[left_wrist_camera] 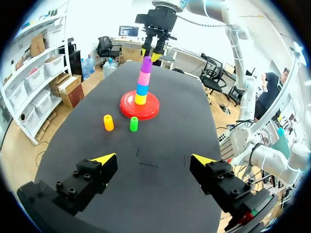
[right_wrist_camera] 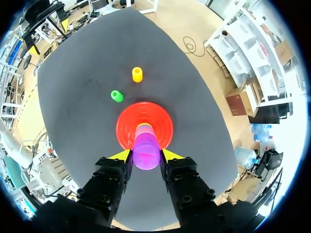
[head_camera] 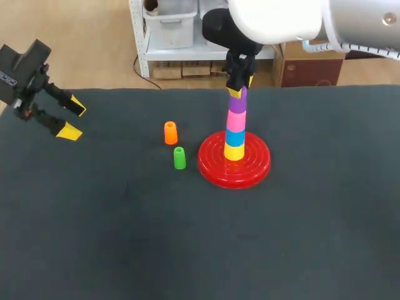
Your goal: Pick up and stack the cylinders on the red base in this order: pink,purple,orange,green
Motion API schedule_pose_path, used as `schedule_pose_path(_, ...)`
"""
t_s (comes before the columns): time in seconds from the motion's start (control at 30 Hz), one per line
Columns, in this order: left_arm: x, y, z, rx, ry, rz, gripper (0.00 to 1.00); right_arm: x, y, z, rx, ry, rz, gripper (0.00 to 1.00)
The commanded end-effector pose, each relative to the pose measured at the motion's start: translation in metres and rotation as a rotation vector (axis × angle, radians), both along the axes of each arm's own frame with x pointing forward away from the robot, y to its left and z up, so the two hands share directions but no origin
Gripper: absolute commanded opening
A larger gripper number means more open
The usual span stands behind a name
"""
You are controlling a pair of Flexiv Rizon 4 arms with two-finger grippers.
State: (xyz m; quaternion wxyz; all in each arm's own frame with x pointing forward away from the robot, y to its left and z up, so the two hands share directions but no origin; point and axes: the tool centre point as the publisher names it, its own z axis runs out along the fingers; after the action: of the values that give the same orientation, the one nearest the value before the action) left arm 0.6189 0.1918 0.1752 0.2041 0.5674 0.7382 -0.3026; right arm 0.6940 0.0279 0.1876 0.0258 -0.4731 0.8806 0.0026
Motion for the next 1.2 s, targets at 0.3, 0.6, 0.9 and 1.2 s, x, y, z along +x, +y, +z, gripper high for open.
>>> schedule_pose_path(0.3,0.0,0.0,-0.001,0.0,-0.001,0.0,1.0,0.0,-0.002,-0.016,-0.011,0.004,-0.013,0.0)
schedule_pose_path(0.6,0.0,0.0,-0.001,0.0,-0.001,0.0,1.0,0.002,0.001,-0.033,-0.037,0.022,-0.018,0.0)
schedule_pose_path(0.9,0.0,0.0,-0.001,0.0,-0.001,0.0,1.0,-0.004,-0.002,-0.004,-0.005,-0.02,-0.028,1.0)
schedule_pose_path(1.2,0.0,0.0,-0.001,0.0,-0.001,0.0,1.0,0.006,0.029,0.021,-0.002,-0.075,-0.049,1.0)
